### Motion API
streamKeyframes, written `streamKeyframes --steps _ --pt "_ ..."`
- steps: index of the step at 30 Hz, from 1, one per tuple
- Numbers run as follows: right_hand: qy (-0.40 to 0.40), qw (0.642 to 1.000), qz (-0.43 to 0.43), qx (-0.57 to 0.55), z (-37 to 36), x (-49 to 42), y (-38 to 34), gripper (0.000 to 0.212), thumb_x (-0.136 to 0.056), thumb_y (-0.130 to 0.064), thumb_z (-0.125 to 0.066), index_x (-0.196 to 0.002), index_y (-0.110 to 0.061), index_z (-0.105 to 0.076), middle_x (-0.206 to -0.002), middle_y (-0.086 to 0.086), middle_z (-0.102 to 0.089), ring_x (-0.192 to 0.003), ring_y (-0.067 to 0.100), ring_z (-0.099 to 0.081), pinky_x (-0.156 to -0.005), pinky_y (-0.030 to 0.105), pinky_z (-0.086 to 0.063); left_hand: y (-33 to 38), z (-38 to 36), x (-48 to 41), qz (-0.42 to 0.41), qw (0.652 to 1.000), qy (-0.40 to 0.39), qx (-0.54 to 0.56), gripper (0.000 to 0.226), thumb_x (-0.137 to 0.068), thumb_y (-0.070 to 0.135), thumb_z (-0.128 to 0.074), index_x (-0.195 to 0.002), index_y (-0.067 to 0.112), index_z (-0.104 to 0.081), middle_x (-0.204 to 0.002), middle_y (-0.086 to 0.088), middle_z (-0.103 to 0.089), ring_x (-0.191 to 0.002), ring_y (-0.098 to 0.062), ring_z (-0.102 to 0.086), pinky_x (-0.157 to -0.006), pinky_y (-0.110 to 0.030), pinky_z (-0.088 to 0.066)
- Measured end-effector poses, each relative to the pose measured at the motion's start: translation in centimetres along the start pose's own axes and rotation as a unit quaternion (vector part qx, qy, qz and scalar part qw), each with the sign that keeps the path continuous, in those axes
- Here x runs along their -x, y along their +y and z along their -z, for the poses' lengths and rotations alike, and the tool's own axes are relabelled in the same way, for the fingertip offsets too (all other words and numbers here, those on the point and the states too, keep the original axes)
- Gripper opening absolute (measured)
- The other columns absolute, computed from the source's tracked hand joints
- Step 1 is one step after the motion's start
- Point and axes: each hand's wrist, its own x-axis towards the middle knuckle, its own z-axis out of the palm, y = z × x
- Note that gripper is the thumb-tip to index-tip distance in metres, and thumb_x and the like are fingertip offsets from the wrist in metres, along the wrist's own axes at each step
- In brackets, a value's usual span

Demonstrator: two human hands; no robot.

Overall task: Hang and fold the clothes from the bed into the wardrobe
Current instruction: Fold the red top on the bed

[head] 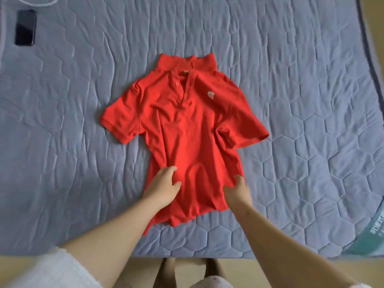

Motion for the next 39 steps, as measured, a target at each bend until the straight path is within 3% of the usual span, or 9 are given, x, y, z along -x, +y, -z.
streamKeyframes --steps 6,11,18,22,25,30,34,36,39 --pt "0.048 0.993 -0.105 -0.027 -0.9 -4.4 7.1 0.06 -0.08 -0.018 -0.054 -0.138 -0.018 -0.038 -0.143 0.009 -0.035 -0.122 0.033 -0.044 -0.1 0.04 -0.036 -4.4 -7.2 -1.2 0.187 0.979 0.019 -0.082 0.074 -0.091 0.029 -0.051 -0.149 0.021 -0.005 -0.157 -0.01 -0.002 -0.137 -0.033 -0.028 -0.107 -0.041 -0.028" --pt "0.041 0.999 0.002 -0.026 -1.9 -6.1 8.2 0.013 -0.077 -0.019 -0.061 -0.087 -0.012 -0.062 -0.116 0.004 -0.05 -0.107 0.029 -0.05 -0.092 0.039 -0.041 -6.3 -10.0 -1.1 0.292 0.947 -0.021 -0.133 0.103 -0.078 0.043 -0.068 -0.147 0.024 0.006 -0.152 -0.013 -0.015 -0.13 -0.033 -0.038 -0.103 -0.043 -0.03" --pt "-0.036 0.955 -0.03 -0.292 -0.5 -3.8 7.9 0.013 -0.082 -0.004 -0.059 -0.071 -0.008 -0.055 -0.059 0.004 -0.053 -0.049 0.015 -0.053 -0.042 0.018 -0.044 -8.5 -7.4 -1.1 0.346 0.909 -0.079 -0.217 0.045 -0.086 0.046 -0.047 -0.125 0.025 -0.051 -0.132 -0.007 -0.052 -0.124 -0.031 -0.045 -0.102 -0.044 -0.031" --pt "-0.156 0.979 -0.02 -0.132 0.6 -2.7 9.3 0.012 -0.08 -0.014 -0.07 -0.091 -0.012 -0.067 -0.08 0.004 -0.069 -0.072 0.016 -0.065 -0.066 0.025 -0.054 -9.3 -7.4 -0.6 0.302 0.94 -0.046 -0.151 0.03 -0.086 0.045 -0.049 -0.11 0.028 -0.056 -0.125 -0.005 -0.055 -0.119 -0.03 -0.048 -0.102 -0.042 -0.033" --pt "-0.176 0.984 -0.021 0.006 0.8 -2.3 10.6 0.02 -0.078 -0.016 -0.071 -0.096 -0.008 -0.068 -0.094 0.011 -0.07 -0.091 0.025 -0.064 -0.09 0.041 -0.05 -9.9 -8.3 0.3 0.304 0.951 -0.043 -0.04 0.072 -0.077 0.032 -0.069 -0.139 0.018 -0.035 -0.141 -0.014 -0.039 -0.127 -0.032 -0.041 -0.105 -0.041 -0.034" --pt "-0.068 0.968 -0.069 -0.232 0.8 -2.4 11.1 0.011 -0.088 -0.007 -0.057 -0.082 -0.014 -0.062 -0.073 -0.002 -0.065 -0.067 0.011 -0.058 -0.058 0.018 -0.048 -11.3 -9.0 0.6 0.327 0.943 -0.03 0.051 0.077 -0.076 0.018 -0.071 -0.14 0.019 -0.029 -0.128 -0.015 -0.053 -0.113 -0.033 -0.054 -0.097 -0.039 -0.042" --pt "-0.004 0.975 -0.101 -0.197 0.4 -2.0 13.0 0.016 -0.094 -0.019 -0.05 -0.079 -0.017 -0.053 -0.078 0.003 -0.057 -0.066 0.017 -0.051 -0.053 0.024 -0.045 -11.8 -8.9 0.9 0.276 0.961 0.034 0.009 0.005 -0.082 0.022 -0.056 -0.083 0.021 -0.051 -0.078 -0.003 -0.059 -0.081 -0.028 -0.058 -0.069 -0.032 -0.042" --pt "-0.008 0.979 -0.105 -0.176 0.6 -1.3 14.0 0.017 -0.094 -0.023 -0.051 -0.078 -0.018 -0.054 -0.07 0.0 -0.053 -0.059 0.016 -0.047 -0.035 0.015 -0.036 -11.7 -8.7 1.4 0.277 0.949 0.081 0.123 0.019 -0.084 0.012 -0.049 -0.065 0.013 -0.05 -0.064 -0.008 -0.054 -0.073 -0.029 -0.052 -0.059 -0.033 -0.034" --pt "0.028 0.986 -0.098 -0.13 1.5 -0.6 14.9 0.018 -0.092 -0.026 -0.055 -0.081 -0.013 -0.06 -0.077 0.006 -0.062 -0.069 0.022 -0.053 -0.055 0.024 -0.042 -11.4 -7.7 2.7 0.321 0.917 0.106 0.21 0.026 -0.091 0.015 -0.045 -0.07 0.004 -0.057 -0.083 -0.026 -0.06 -0.084 -0.036 -0.056 -0.067 -0.035 -0.035"
